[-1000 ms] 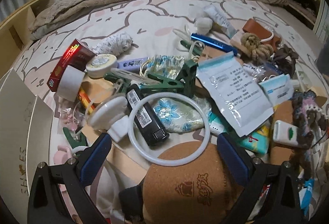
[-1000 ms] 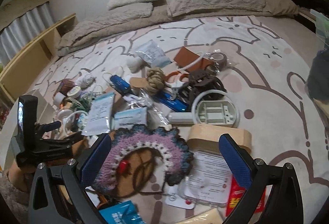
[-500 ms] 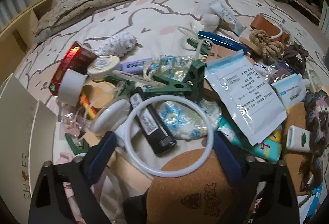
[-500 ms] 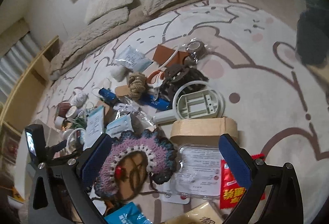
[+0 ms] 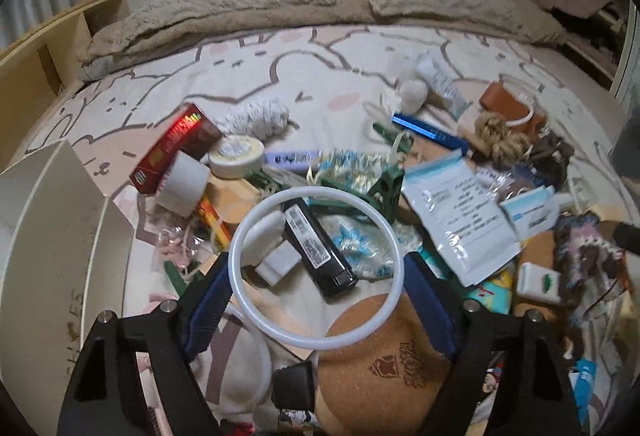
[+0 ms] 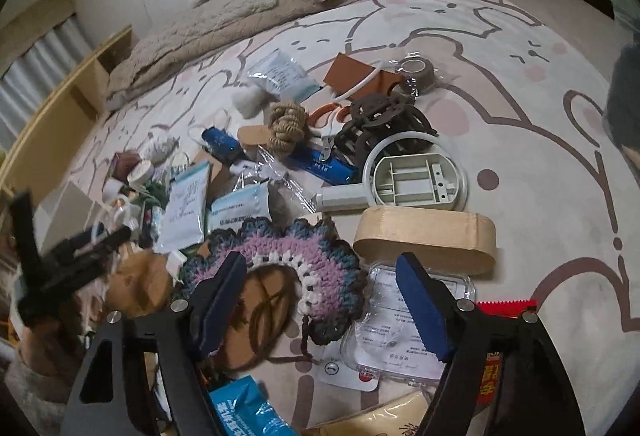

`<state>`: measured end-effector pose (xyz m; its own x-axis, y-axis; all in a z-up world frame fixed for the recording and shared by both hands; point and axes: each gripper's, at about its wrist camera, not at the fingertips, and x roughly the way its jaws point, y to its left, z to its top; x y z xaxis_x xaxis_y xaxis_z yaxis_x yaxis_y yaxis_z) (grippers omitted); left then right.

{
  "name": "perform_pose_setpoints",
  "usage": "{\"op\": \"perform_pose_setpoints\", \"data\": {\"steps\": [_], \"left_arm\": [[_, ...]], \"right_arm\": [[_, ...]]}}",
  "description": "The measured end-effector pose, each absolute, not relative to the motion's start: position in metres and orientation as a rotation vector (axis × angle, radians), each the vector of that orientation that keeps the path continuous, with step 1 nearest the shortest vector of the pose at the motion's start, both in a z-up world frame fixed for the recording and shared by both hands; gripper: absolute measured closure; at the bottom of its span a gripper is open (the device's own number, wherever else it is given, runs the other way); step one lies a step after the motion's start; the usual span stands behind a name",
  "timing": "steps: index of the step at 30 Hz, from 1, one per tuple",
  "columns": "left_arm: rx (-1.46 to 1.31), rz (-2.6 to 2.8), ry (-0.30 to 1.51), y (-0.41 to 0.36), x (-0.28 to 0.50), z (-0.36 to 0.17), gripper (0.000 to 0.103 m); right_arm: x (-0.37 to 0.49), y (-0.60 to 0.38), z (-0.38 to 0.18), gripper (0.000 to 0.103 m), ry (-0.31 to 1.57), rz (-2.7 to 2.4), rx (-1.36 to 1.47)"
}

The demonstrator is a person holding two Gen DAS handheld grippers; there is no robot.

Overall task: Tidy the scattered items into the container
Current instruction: 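Grasp the crocheted hair band with the right tool while the left tool hovers, then lift the crocheted hair band up with the right tool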

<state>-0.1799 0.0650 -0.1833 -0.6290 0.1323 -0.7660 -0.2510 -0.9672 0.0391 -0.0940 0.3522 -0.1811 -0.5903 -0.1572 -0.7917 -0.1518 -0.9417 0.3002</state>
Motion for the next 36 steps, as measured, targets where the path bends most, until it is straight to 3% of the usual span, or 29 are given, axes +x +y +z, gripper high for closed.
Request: {"op": "perform_pose_setpoints", "data": {"steps": [5, 9, 12, 14, 22, 36], "left_arm": [[-1.186, 2.653, 0.18, 0.062, -0.173, -0.173, 0.019], [-1.161, 2.648, 0.158, 0.06, -0.166, -0.168, 0.019], [-1.145, 2.645, 0.155, 0.06, -0.162, -0.166, 0.019], [-1.133, 2.643, 0.154, 0.061, -0.158, -0.164, 0.019], [-1.103, 2.647, 0.142, 0.06, -0.149, -0.157, 0.019], [-1.088, 2.655, 0.066, 0.052, -0.14, -0.149, 0.019]], "right_arm": [[-0.098, 0.343, -0.189, 0.044, -0.463, -2.72, 1.467], [-0.103, 0.336, -0.197, 0.048, -0.36, -2.721, 1.518], [-0.104, 0.334, -0.199, 0.061, -0.285, -2.742, 1.524], [-0.104, 0.335, -0.2, 0.075, -0.283, -2.732, 1.518], [-0.1, 0.333, -0.192, 0.093, -0.277, -2.757, 1.458], [-0.085, 0.336, -0.15, 0.093, -0.497, -2.806, 1.133]]}}
